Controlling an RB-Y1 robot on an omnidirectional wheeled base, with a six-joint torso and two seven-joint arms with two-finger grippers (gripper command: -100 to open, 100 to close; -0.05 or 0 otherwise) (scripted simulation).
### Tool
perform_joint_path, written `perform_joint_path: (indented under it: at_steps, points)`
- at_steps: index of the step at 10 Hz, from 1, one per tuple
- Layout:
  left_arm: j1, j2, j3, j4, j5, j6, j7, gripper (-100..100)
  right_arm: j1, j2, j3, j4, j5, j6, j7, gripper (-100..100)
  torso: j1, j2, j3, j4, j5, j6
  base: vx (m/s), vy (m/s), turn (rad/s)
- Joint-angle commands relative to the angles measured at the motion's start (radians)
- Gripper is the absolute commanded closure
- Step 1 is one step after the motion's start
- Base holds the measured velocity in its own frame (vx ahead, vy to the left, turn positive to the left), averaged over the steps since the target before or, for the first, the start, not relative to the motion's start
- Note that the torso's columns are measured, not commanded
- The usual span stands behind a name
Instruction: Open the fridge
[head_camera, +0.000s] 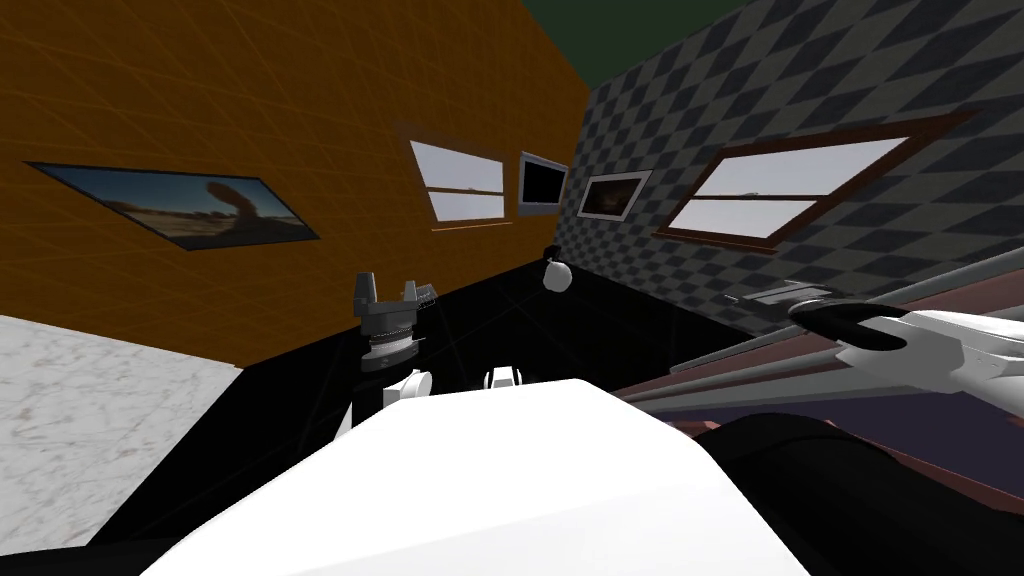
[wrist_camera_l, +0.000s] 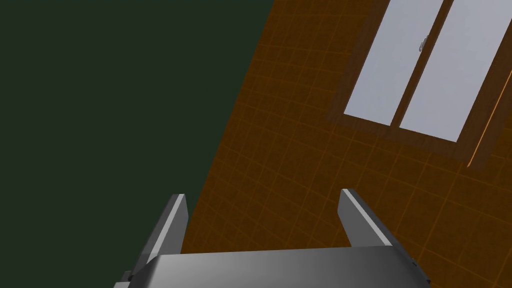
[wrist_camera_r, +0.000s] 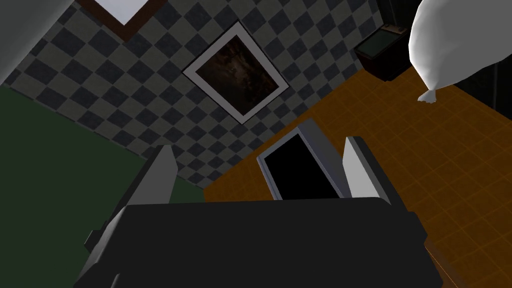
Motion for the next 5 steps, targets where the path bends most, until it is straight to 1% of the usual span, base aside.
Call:
perform_joint_path:
  at_steps: [1, 2, 3, 4, 5]
  points:
    - [0.0, 0.0, 0.0, 0.0, 0.0, 0.0, 0.0, 0, -0.083, -0.08, 0.081, 0.08, 0.049, 0.002, -0.065, -100, 0.0, 0.001, 0.001, 0.001, 0.001, 0.002, -0.098, 0.043, -0.008]
    - [0.0, 0.0, 0.0, 0.0, 0.0, 0.0, 0.0, 0, -0.13, -0.088, 0.127, 0.11, 0.049, 0.002, -0.065, -100, -0.003, -0.005, -0.002, -0.001, -0.001, 0.002, -0.032, 0.009, -0.026]
    - [0.0, 0.0, 0.0, 0.0, 0.0, 0.0, 0.0, 0, -0.13, -0.088, 0.139, 0.11, 0.049, 0.002, -0.065, -100, -0.006, -0.011, -0.006, -0.003, -0.002, 0.001, 0.002, -0.006, -0.007]
    - [0.0, 0.0, 0.0, 0.0, 0.0, 0.0, 0.0, 0, -0.171, -0.137, 0.175, 0.156, 0.098, 0.01, -0.115, -100, -0.007, -0.013, -0.008, -0.004, -0.003, 0.0, -0.12, 0.054, 0.248]
    - [0.0, 0.0, 0.0, 0.0, 0.0, 0.0, 0.0, 0, -0.173, -0.161, 0.179, 0.173, 0.124, 0.01, -0.136, -100, -0.002, -0.006, -0.004, -0.002, -0.001, -0.001, -0.159, 0.085, 0.138]
